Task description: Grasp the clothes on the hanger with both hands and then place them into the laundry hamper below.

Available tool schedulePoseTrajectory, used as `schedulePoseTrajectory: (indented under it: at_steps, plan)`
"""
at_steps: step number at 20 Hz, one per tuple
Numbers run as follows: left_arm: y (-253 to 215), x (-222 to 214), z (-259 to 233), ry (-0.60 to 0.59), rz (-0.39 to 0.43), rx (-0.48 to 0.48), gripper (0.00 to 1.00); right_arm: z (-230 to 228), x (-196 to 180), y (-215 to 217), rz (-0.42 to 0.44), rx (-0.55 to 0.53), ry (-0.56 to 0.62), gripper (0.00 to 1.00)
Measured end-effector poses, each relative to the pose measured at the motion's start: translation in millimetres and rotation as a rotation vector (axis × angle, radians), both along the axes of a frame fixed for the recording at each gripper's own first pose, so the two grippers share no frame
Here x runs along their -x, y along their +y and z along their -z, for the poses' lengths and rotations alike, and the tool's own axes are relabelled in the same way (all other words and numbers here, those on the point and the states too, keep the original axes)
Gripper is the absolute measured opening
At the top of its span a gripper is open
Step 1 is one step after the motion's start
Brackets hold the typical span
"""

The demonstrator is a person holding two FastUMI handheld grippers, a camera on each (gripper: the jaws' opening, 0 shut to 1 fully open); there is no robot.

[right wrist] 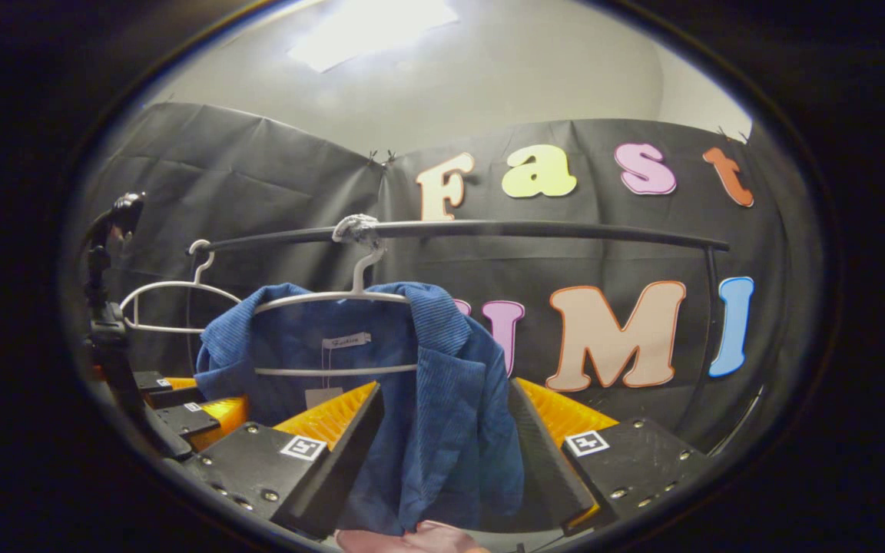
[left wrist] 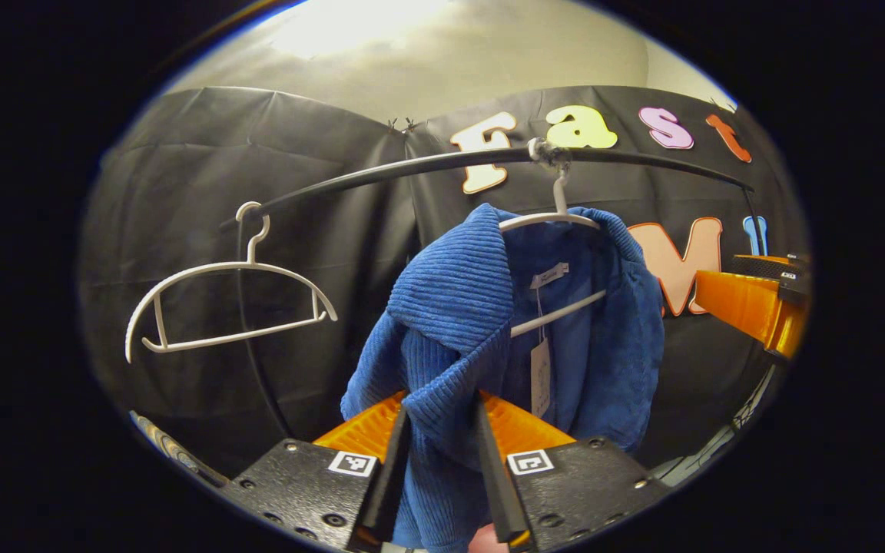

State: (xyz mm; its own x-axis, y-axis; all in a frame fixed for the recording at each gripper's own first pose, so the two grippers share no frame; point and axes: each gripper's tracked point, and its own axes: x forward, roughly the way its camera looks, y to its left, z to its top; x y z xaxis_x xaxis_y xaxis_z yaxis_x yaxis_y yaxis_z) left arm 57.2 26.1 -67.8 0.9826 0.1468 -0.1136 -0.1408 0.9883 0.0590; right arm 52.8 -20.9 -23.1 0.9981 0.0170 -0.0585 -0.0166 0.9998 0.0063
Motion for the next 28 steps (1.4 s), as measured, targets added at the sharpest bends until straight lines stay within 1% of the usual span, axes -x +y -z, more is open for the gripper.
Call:
schedulePoseTrajectory:
  at_steps: [3, 4, 5, 6, 7, 8, 9, 10, 11, 13, 14, 15, 16, 18, 19, 20, 21, 23, 24, 26, 28]
  plan:
    - [6, -3, 0, 0.003, -0.010, -0.004, 0.19, 8, -9, 4, -0.020, 0.010, 0.006, 0.95]
    - [8, -2, -1, 0.003, -0.013, -0.007, 0.14, 11, -14, 7, -0.029, 0.015, 0.006, 0.97]
    - [6, -2, 0, 0.006, -0.010, -0.009, 0.06, 14, -17, 7, -0.033, 0.022, 0.009, 0.97]
    - [4, -1, -1, 0.008, -0.002, -0.009, 0.05, 19, -21, 8, -0.033, 0.028, 0.015, 0.99]
    - [3, 0, -2, 0.004, 0.007, -0.009, 0.02, 22, -27, 8, -0.033, 0.029, 0.019, 0.99]
    - [4, 1, -4, 0.003, 0.013, -0.010, 0.02, 27, -31, 9, -0.029, 0.030, 0.023, 0.95]
    - [4, 4, -6, 0.000, 0.018, -0.011, 0.02, 30, -37, 10, -0.026, 0.028, 0.027, 0.95]
    - [5, 5, -8, -0.003, 0.024, -0.011, 0.02, 34, -43, 11, -0.026, 0.027, 0.028, 0.97]
    - [5, 6, -10, -0.006, 0.032, -0.011, 0.02, 37, -50, 12, -0.025, 0.026, 0.027, 0.95]
    - [3, 9, -13, -0.008, 0.059, -0.003, 0.05, 46, -60, 20, -0.038, 0.021, 0.034, 0.95]
    - [2, 12, -15, -0.008, 0.073, 0.001, 0.03, 53, -65, 23, -0.042, 0.021, 0.043, 0.97]
    - [2, 13, -17, -0.008, 0.086, 0.007, 0.03, 58, -69, 25, -0.042, 0.025, 0.054, 0.97]
    - [2, 15, -20, -0.014, 0.097, 0.017, 0.03, 65, -74, 28, -0.040, 0.032, 0.062, 0.95]
    - [2, 19, -24, -0.023, 0.112, 0.033, 0.02, 78, -83, 29, -0.036, 0.046, 0.082, 0.95]
    - [2, 21, -27, -0.025, 0.119, 0.036, 0.05, 85, -86, 28, -0.025, 0.058, 0.102, 0.86]
    - [2, 24, -30, -0.025, 0.125, 0.032, 0.05, 94, -88, 27, -0.021, 0.067, 0.123, 0.76]
    - [4, 26, -32, -0.028, 0.129, 0.025, 0.02, 100, -90, 25, -0.014, 0.073, 0.140, 0.64]
    - [6, 31, -39, -0.038, 0.139, 0.011, 0.05, 104, -92, 24, -0.003, 0.073, 0.152, 0.40]
    - [6, 34, -44, -0.041, 0.150, 0.017, 0.05, 104, -91, 14, 0.028, 0.081, 0.152, 0.24]
    - [2, 38, -50, -0.049, 0.193, 0.065, 0.05, 101, -90, 3, 0.061, 0.093, 0.152, 0.04]
    - [4, 44, -52, -0.027, 0.221, 0.106, 0.03, 98, -94, -9, 0.089, 0.104, 0.147, 0.04]
